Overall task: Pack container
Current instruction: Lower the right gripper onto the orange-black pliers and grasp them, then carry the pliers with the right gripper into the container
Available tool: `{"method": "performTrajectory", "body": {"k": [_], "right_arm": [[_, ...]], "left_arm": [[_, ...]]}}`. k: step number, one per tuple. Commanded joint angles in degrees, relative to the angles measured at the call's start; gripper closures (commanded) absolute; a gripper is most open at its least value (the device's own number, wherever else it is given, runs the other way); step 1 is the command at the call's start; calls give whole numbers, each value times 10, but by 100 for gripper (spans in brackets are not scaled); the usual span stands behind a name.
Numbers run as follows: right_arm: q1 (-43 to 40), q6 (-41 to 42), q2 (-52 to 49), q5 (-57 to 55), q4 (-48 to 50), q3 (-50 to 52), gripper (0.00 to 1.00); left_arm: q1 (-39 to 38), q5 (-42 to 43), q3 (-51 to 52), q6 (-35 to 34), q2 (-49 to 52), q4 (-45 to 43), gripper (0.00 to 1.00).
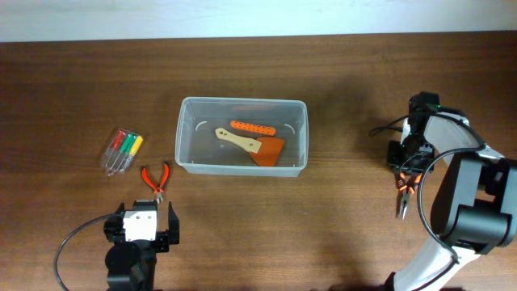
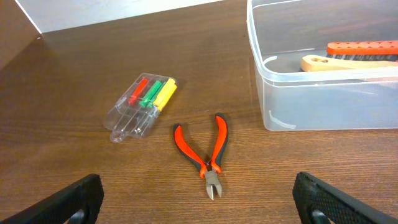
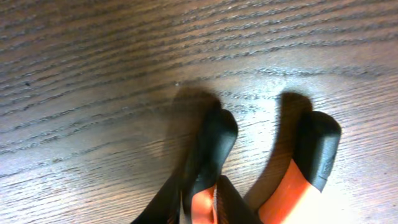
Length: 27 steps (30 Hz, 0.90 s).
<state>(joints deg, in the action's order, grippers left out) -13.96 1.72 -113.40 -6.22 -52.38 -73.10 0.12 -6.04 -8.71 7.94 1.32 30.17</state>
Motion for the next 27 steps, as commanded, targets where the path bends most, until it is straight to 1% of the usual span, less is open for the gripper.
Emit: {"method": "performTrajectory", "body": {"k": [1,2,4,5,11,15,19,23,27], "right_arm": [[-4,7,-4,-22,0,13,81],[-4,7,-4,-22,0,13,81],[-4,7,-4,-22,2,13,87],[-4,10,-4,-22,2,13,96],[-4,18,-4,-22,-7,0,96],[-3,17,-2,-23,-49,-65,96],[1,13,0,-20,-107,-167,96],[25,-23,0,-17,-162,-273,96],[72,-65,0,21,-204,-370,96]], "left_arm": [[-2,-2,4,9,-3,-2,1],[-2,-2,4,9,-3,-2,1],[-2,-3,4,9,-3,-2,1],[-2,-2,4,9,-3,-2,1],[-2,-2,4,9,-3,-2,1],[-2,-2,4,9,-3,-2,1],[-2,-2,4,9,-3,-2,1],[-2,-2,4,9,-3,-2,1],[-2,-2,4,9,-3,-2,1]]}}
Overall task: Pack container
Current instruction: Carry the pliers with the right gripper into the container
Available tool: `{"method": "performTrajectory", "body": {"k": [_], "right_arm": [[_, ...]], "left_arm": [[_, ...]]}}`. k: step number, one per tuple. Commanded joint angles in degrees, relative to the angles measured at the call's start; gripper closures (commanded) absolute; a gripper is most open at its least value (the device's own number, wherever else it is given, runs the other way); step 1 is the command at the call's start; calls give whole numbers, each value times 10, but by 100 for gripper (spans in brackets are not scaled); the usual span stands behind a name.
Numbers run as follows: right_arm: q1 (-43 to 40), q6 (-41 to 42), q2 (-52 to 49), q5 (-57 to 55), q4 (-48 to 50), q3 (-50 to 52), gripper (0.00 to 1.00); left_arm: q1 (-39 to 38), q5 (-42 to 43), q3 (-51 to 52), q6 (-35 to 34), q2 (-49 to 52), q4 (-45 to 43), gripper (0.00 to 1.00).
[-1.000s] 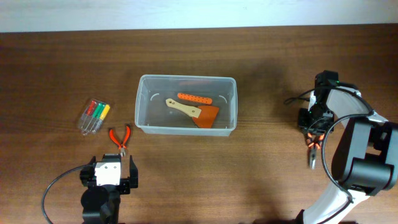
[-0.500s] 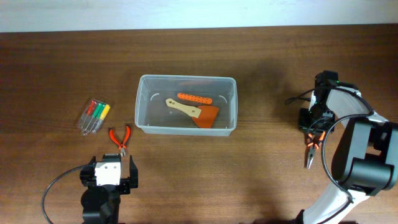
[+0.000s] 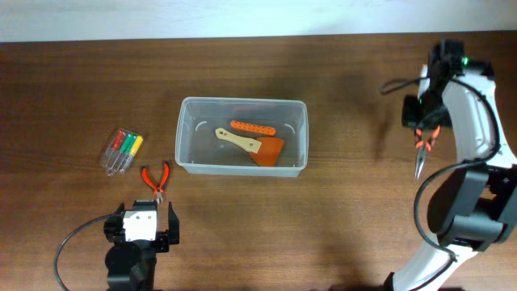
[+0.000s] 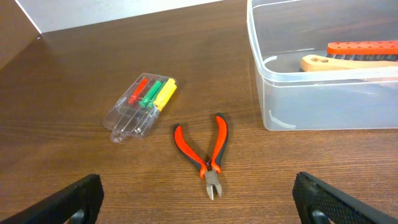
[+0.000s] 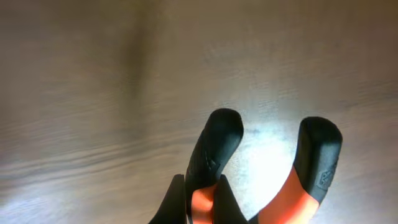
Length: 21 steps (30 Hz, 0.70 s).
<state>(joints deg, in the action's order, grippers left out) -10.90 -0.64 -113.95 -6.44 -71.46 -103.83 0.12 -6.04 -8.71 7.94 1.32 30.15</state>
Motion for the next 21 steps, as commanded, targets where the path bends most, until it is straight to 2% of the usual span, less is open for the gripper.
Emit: {"method": "performTrajectory", "body": {"k": [1,8,14,21], "right_arm": [[60,-56,6,33,-22,-87,96],[210,-152,6,78,-43,-184,96],[346,-239,4,78,-16,-191,96],[469,-403,-6,77,26,-191,96]], "left_arm": [[-2,-2,4,9,-3,-2,1],[-2,-2,4,9,-3,-2,1],[-2,-2,4,9,-3,-2,1],[-2,-3,4,9,-3,-2,1]]}}
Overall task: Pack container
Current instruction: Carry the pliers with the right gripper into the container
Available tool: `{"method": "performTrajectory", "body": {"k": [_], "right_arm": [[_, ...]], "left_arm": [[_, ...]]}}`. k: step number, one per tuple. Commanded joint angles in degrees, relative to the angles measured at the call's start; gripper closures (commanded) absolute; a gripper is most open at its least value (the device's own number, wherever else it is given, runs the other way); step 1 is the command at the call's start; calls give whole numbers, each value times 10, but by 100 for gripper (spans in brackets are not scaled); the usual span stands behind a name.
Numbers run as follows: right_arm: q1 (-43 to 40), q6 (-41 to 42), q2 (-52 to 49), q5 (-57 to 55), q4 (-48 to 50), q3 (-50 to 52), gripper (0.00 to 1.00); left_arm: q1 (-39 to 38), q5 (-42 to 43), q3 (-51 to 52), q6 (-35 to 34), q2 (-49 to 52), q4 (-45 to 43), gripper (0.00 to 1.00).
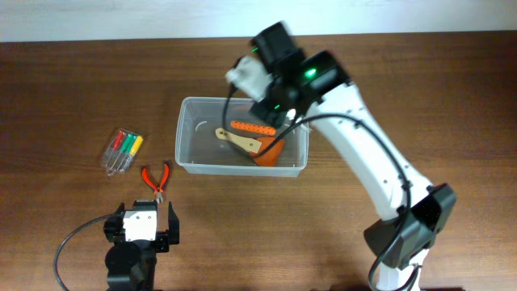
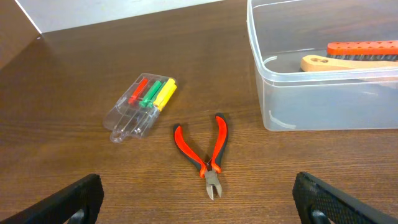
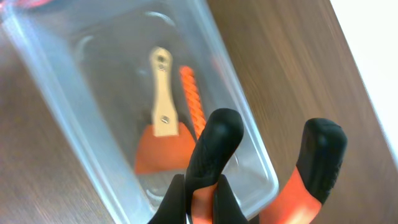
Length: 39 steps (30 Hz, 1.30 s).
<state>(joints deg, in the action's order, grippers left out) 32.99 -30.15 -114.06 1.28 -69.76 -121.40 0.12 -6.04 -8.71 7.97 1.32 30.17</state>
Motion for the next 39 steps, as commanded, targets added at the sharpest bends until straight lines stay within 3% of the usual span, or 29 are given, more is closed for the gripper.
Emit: {"method": "performTrajectory", "body": {"k": [1,15,28,32,39], "right_arm": [[37,-122,-8,0,10,-15,96],[48,-146,-154,1,18,-14,96],[48,-114,-229,43,33,-14,96],[47,-113,-229,43,33,-14,78],[47,-85,-228,43,36,-14,68]], "left_arm": [[-2,-2,4,9,-3,-2,1],[-2,-2,4,9,-3,-2,1],[-2,-2,4,9,-3,-2,1],[-2,-2,4,9,-3,-2,1],[-2,-2,4,9,-3,-2,1]]}}
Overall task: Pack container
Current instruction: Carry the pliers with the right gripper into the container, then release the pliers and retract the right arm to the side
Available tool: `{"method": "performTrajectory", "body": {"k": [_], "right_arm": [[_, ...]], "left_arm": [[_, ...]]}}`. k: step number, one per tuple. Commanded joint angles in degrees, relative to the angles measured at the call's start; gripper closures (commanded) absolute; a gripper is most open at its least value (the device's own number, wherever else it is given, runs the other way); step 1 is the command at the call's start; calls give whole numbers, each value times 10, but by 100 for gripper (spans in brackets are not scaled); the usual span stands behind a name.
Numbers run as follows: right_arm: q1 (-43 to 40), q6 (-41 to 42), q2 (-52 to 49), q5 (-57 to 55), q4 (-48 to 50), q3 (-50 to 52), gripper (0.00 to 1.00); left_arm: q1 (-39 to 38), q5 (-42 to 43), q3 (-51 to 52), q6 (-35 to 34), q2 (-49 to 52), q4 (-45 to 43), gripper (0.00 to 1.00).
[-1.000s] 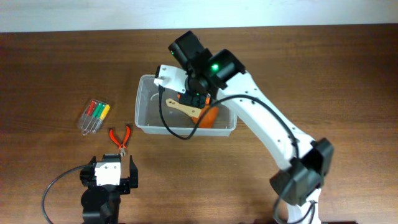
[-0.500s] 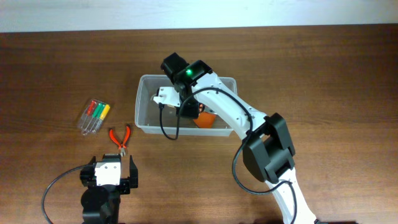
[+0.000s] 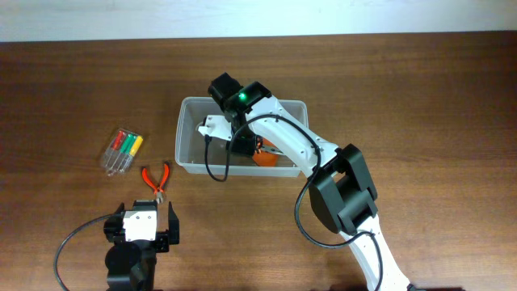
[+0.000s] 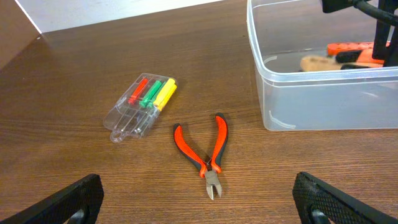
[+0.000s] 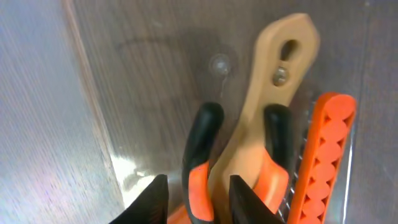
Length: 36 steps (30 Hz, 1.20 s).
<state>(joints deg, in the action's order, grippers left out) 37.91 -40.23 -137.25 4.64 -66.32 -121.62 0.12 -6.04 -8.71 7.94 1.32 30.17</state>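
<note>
In the clear plastic container (image 3: 184,153), the black-and-orange pliers (image 5: 200,146) lie on top of a wooden-handled orange scraper (image 5: 273,74), next to an orange toothed strip (image 5: 326,155). My right gripper (image 5: 198,198) is down inside the container, open, its fingers spread either side of one pliers handle. From overhead the right gripper (image 3: 242,139) hides most of the pliers. A second pair of pliers (image 4: 208,152) and a clear case of coloured screwdrivers (image 4: 142,106) lie on the table left of the container. My left gripper (image 4: 199,202) rests open near the front edge.
The table is dark wood. The container's near wall (image 4: 311,106) stands to the right of the left gripper. In the overhead view the right arm (image 3: 299,149) reaches across the container from the right.
My right gripper was above the container's far rim, shut on the pliers. It is now low inside the container with its fingers apart, and the pliers rest on the scraper. The left arm is unchanged.
My right gripper held the pliers by one handle at the table's right side, low over the wood. It then held them higher at the far right, then over the container. Now the pliers lie inside the container. The left arm stayed still.
</note>
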Motion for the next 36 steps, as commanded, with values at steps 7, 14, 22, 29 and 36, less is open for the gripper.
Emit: {"method": "performTrajectory", "body": {"k": [7,14,22,29,36], "right_arm": [[-4,64,61,-14,1,-37,46],[-97,324,104,-181,-93,-172,16],[-351,443,103,-165,-181,-205,1],[-577,452,102,-7,-183,-194,1],[-672,452,102,12,-198,-193,1]], "left_arm": [[-2,-3,4,9,-3,-2,1],[-2,-2,4,9,-3,-2,1],[-2,-2,4,9,-3,-2,1],[-2,-2,4,9,-3,-2,1],[-2,-2,4,9,-3,-2,1]]}}
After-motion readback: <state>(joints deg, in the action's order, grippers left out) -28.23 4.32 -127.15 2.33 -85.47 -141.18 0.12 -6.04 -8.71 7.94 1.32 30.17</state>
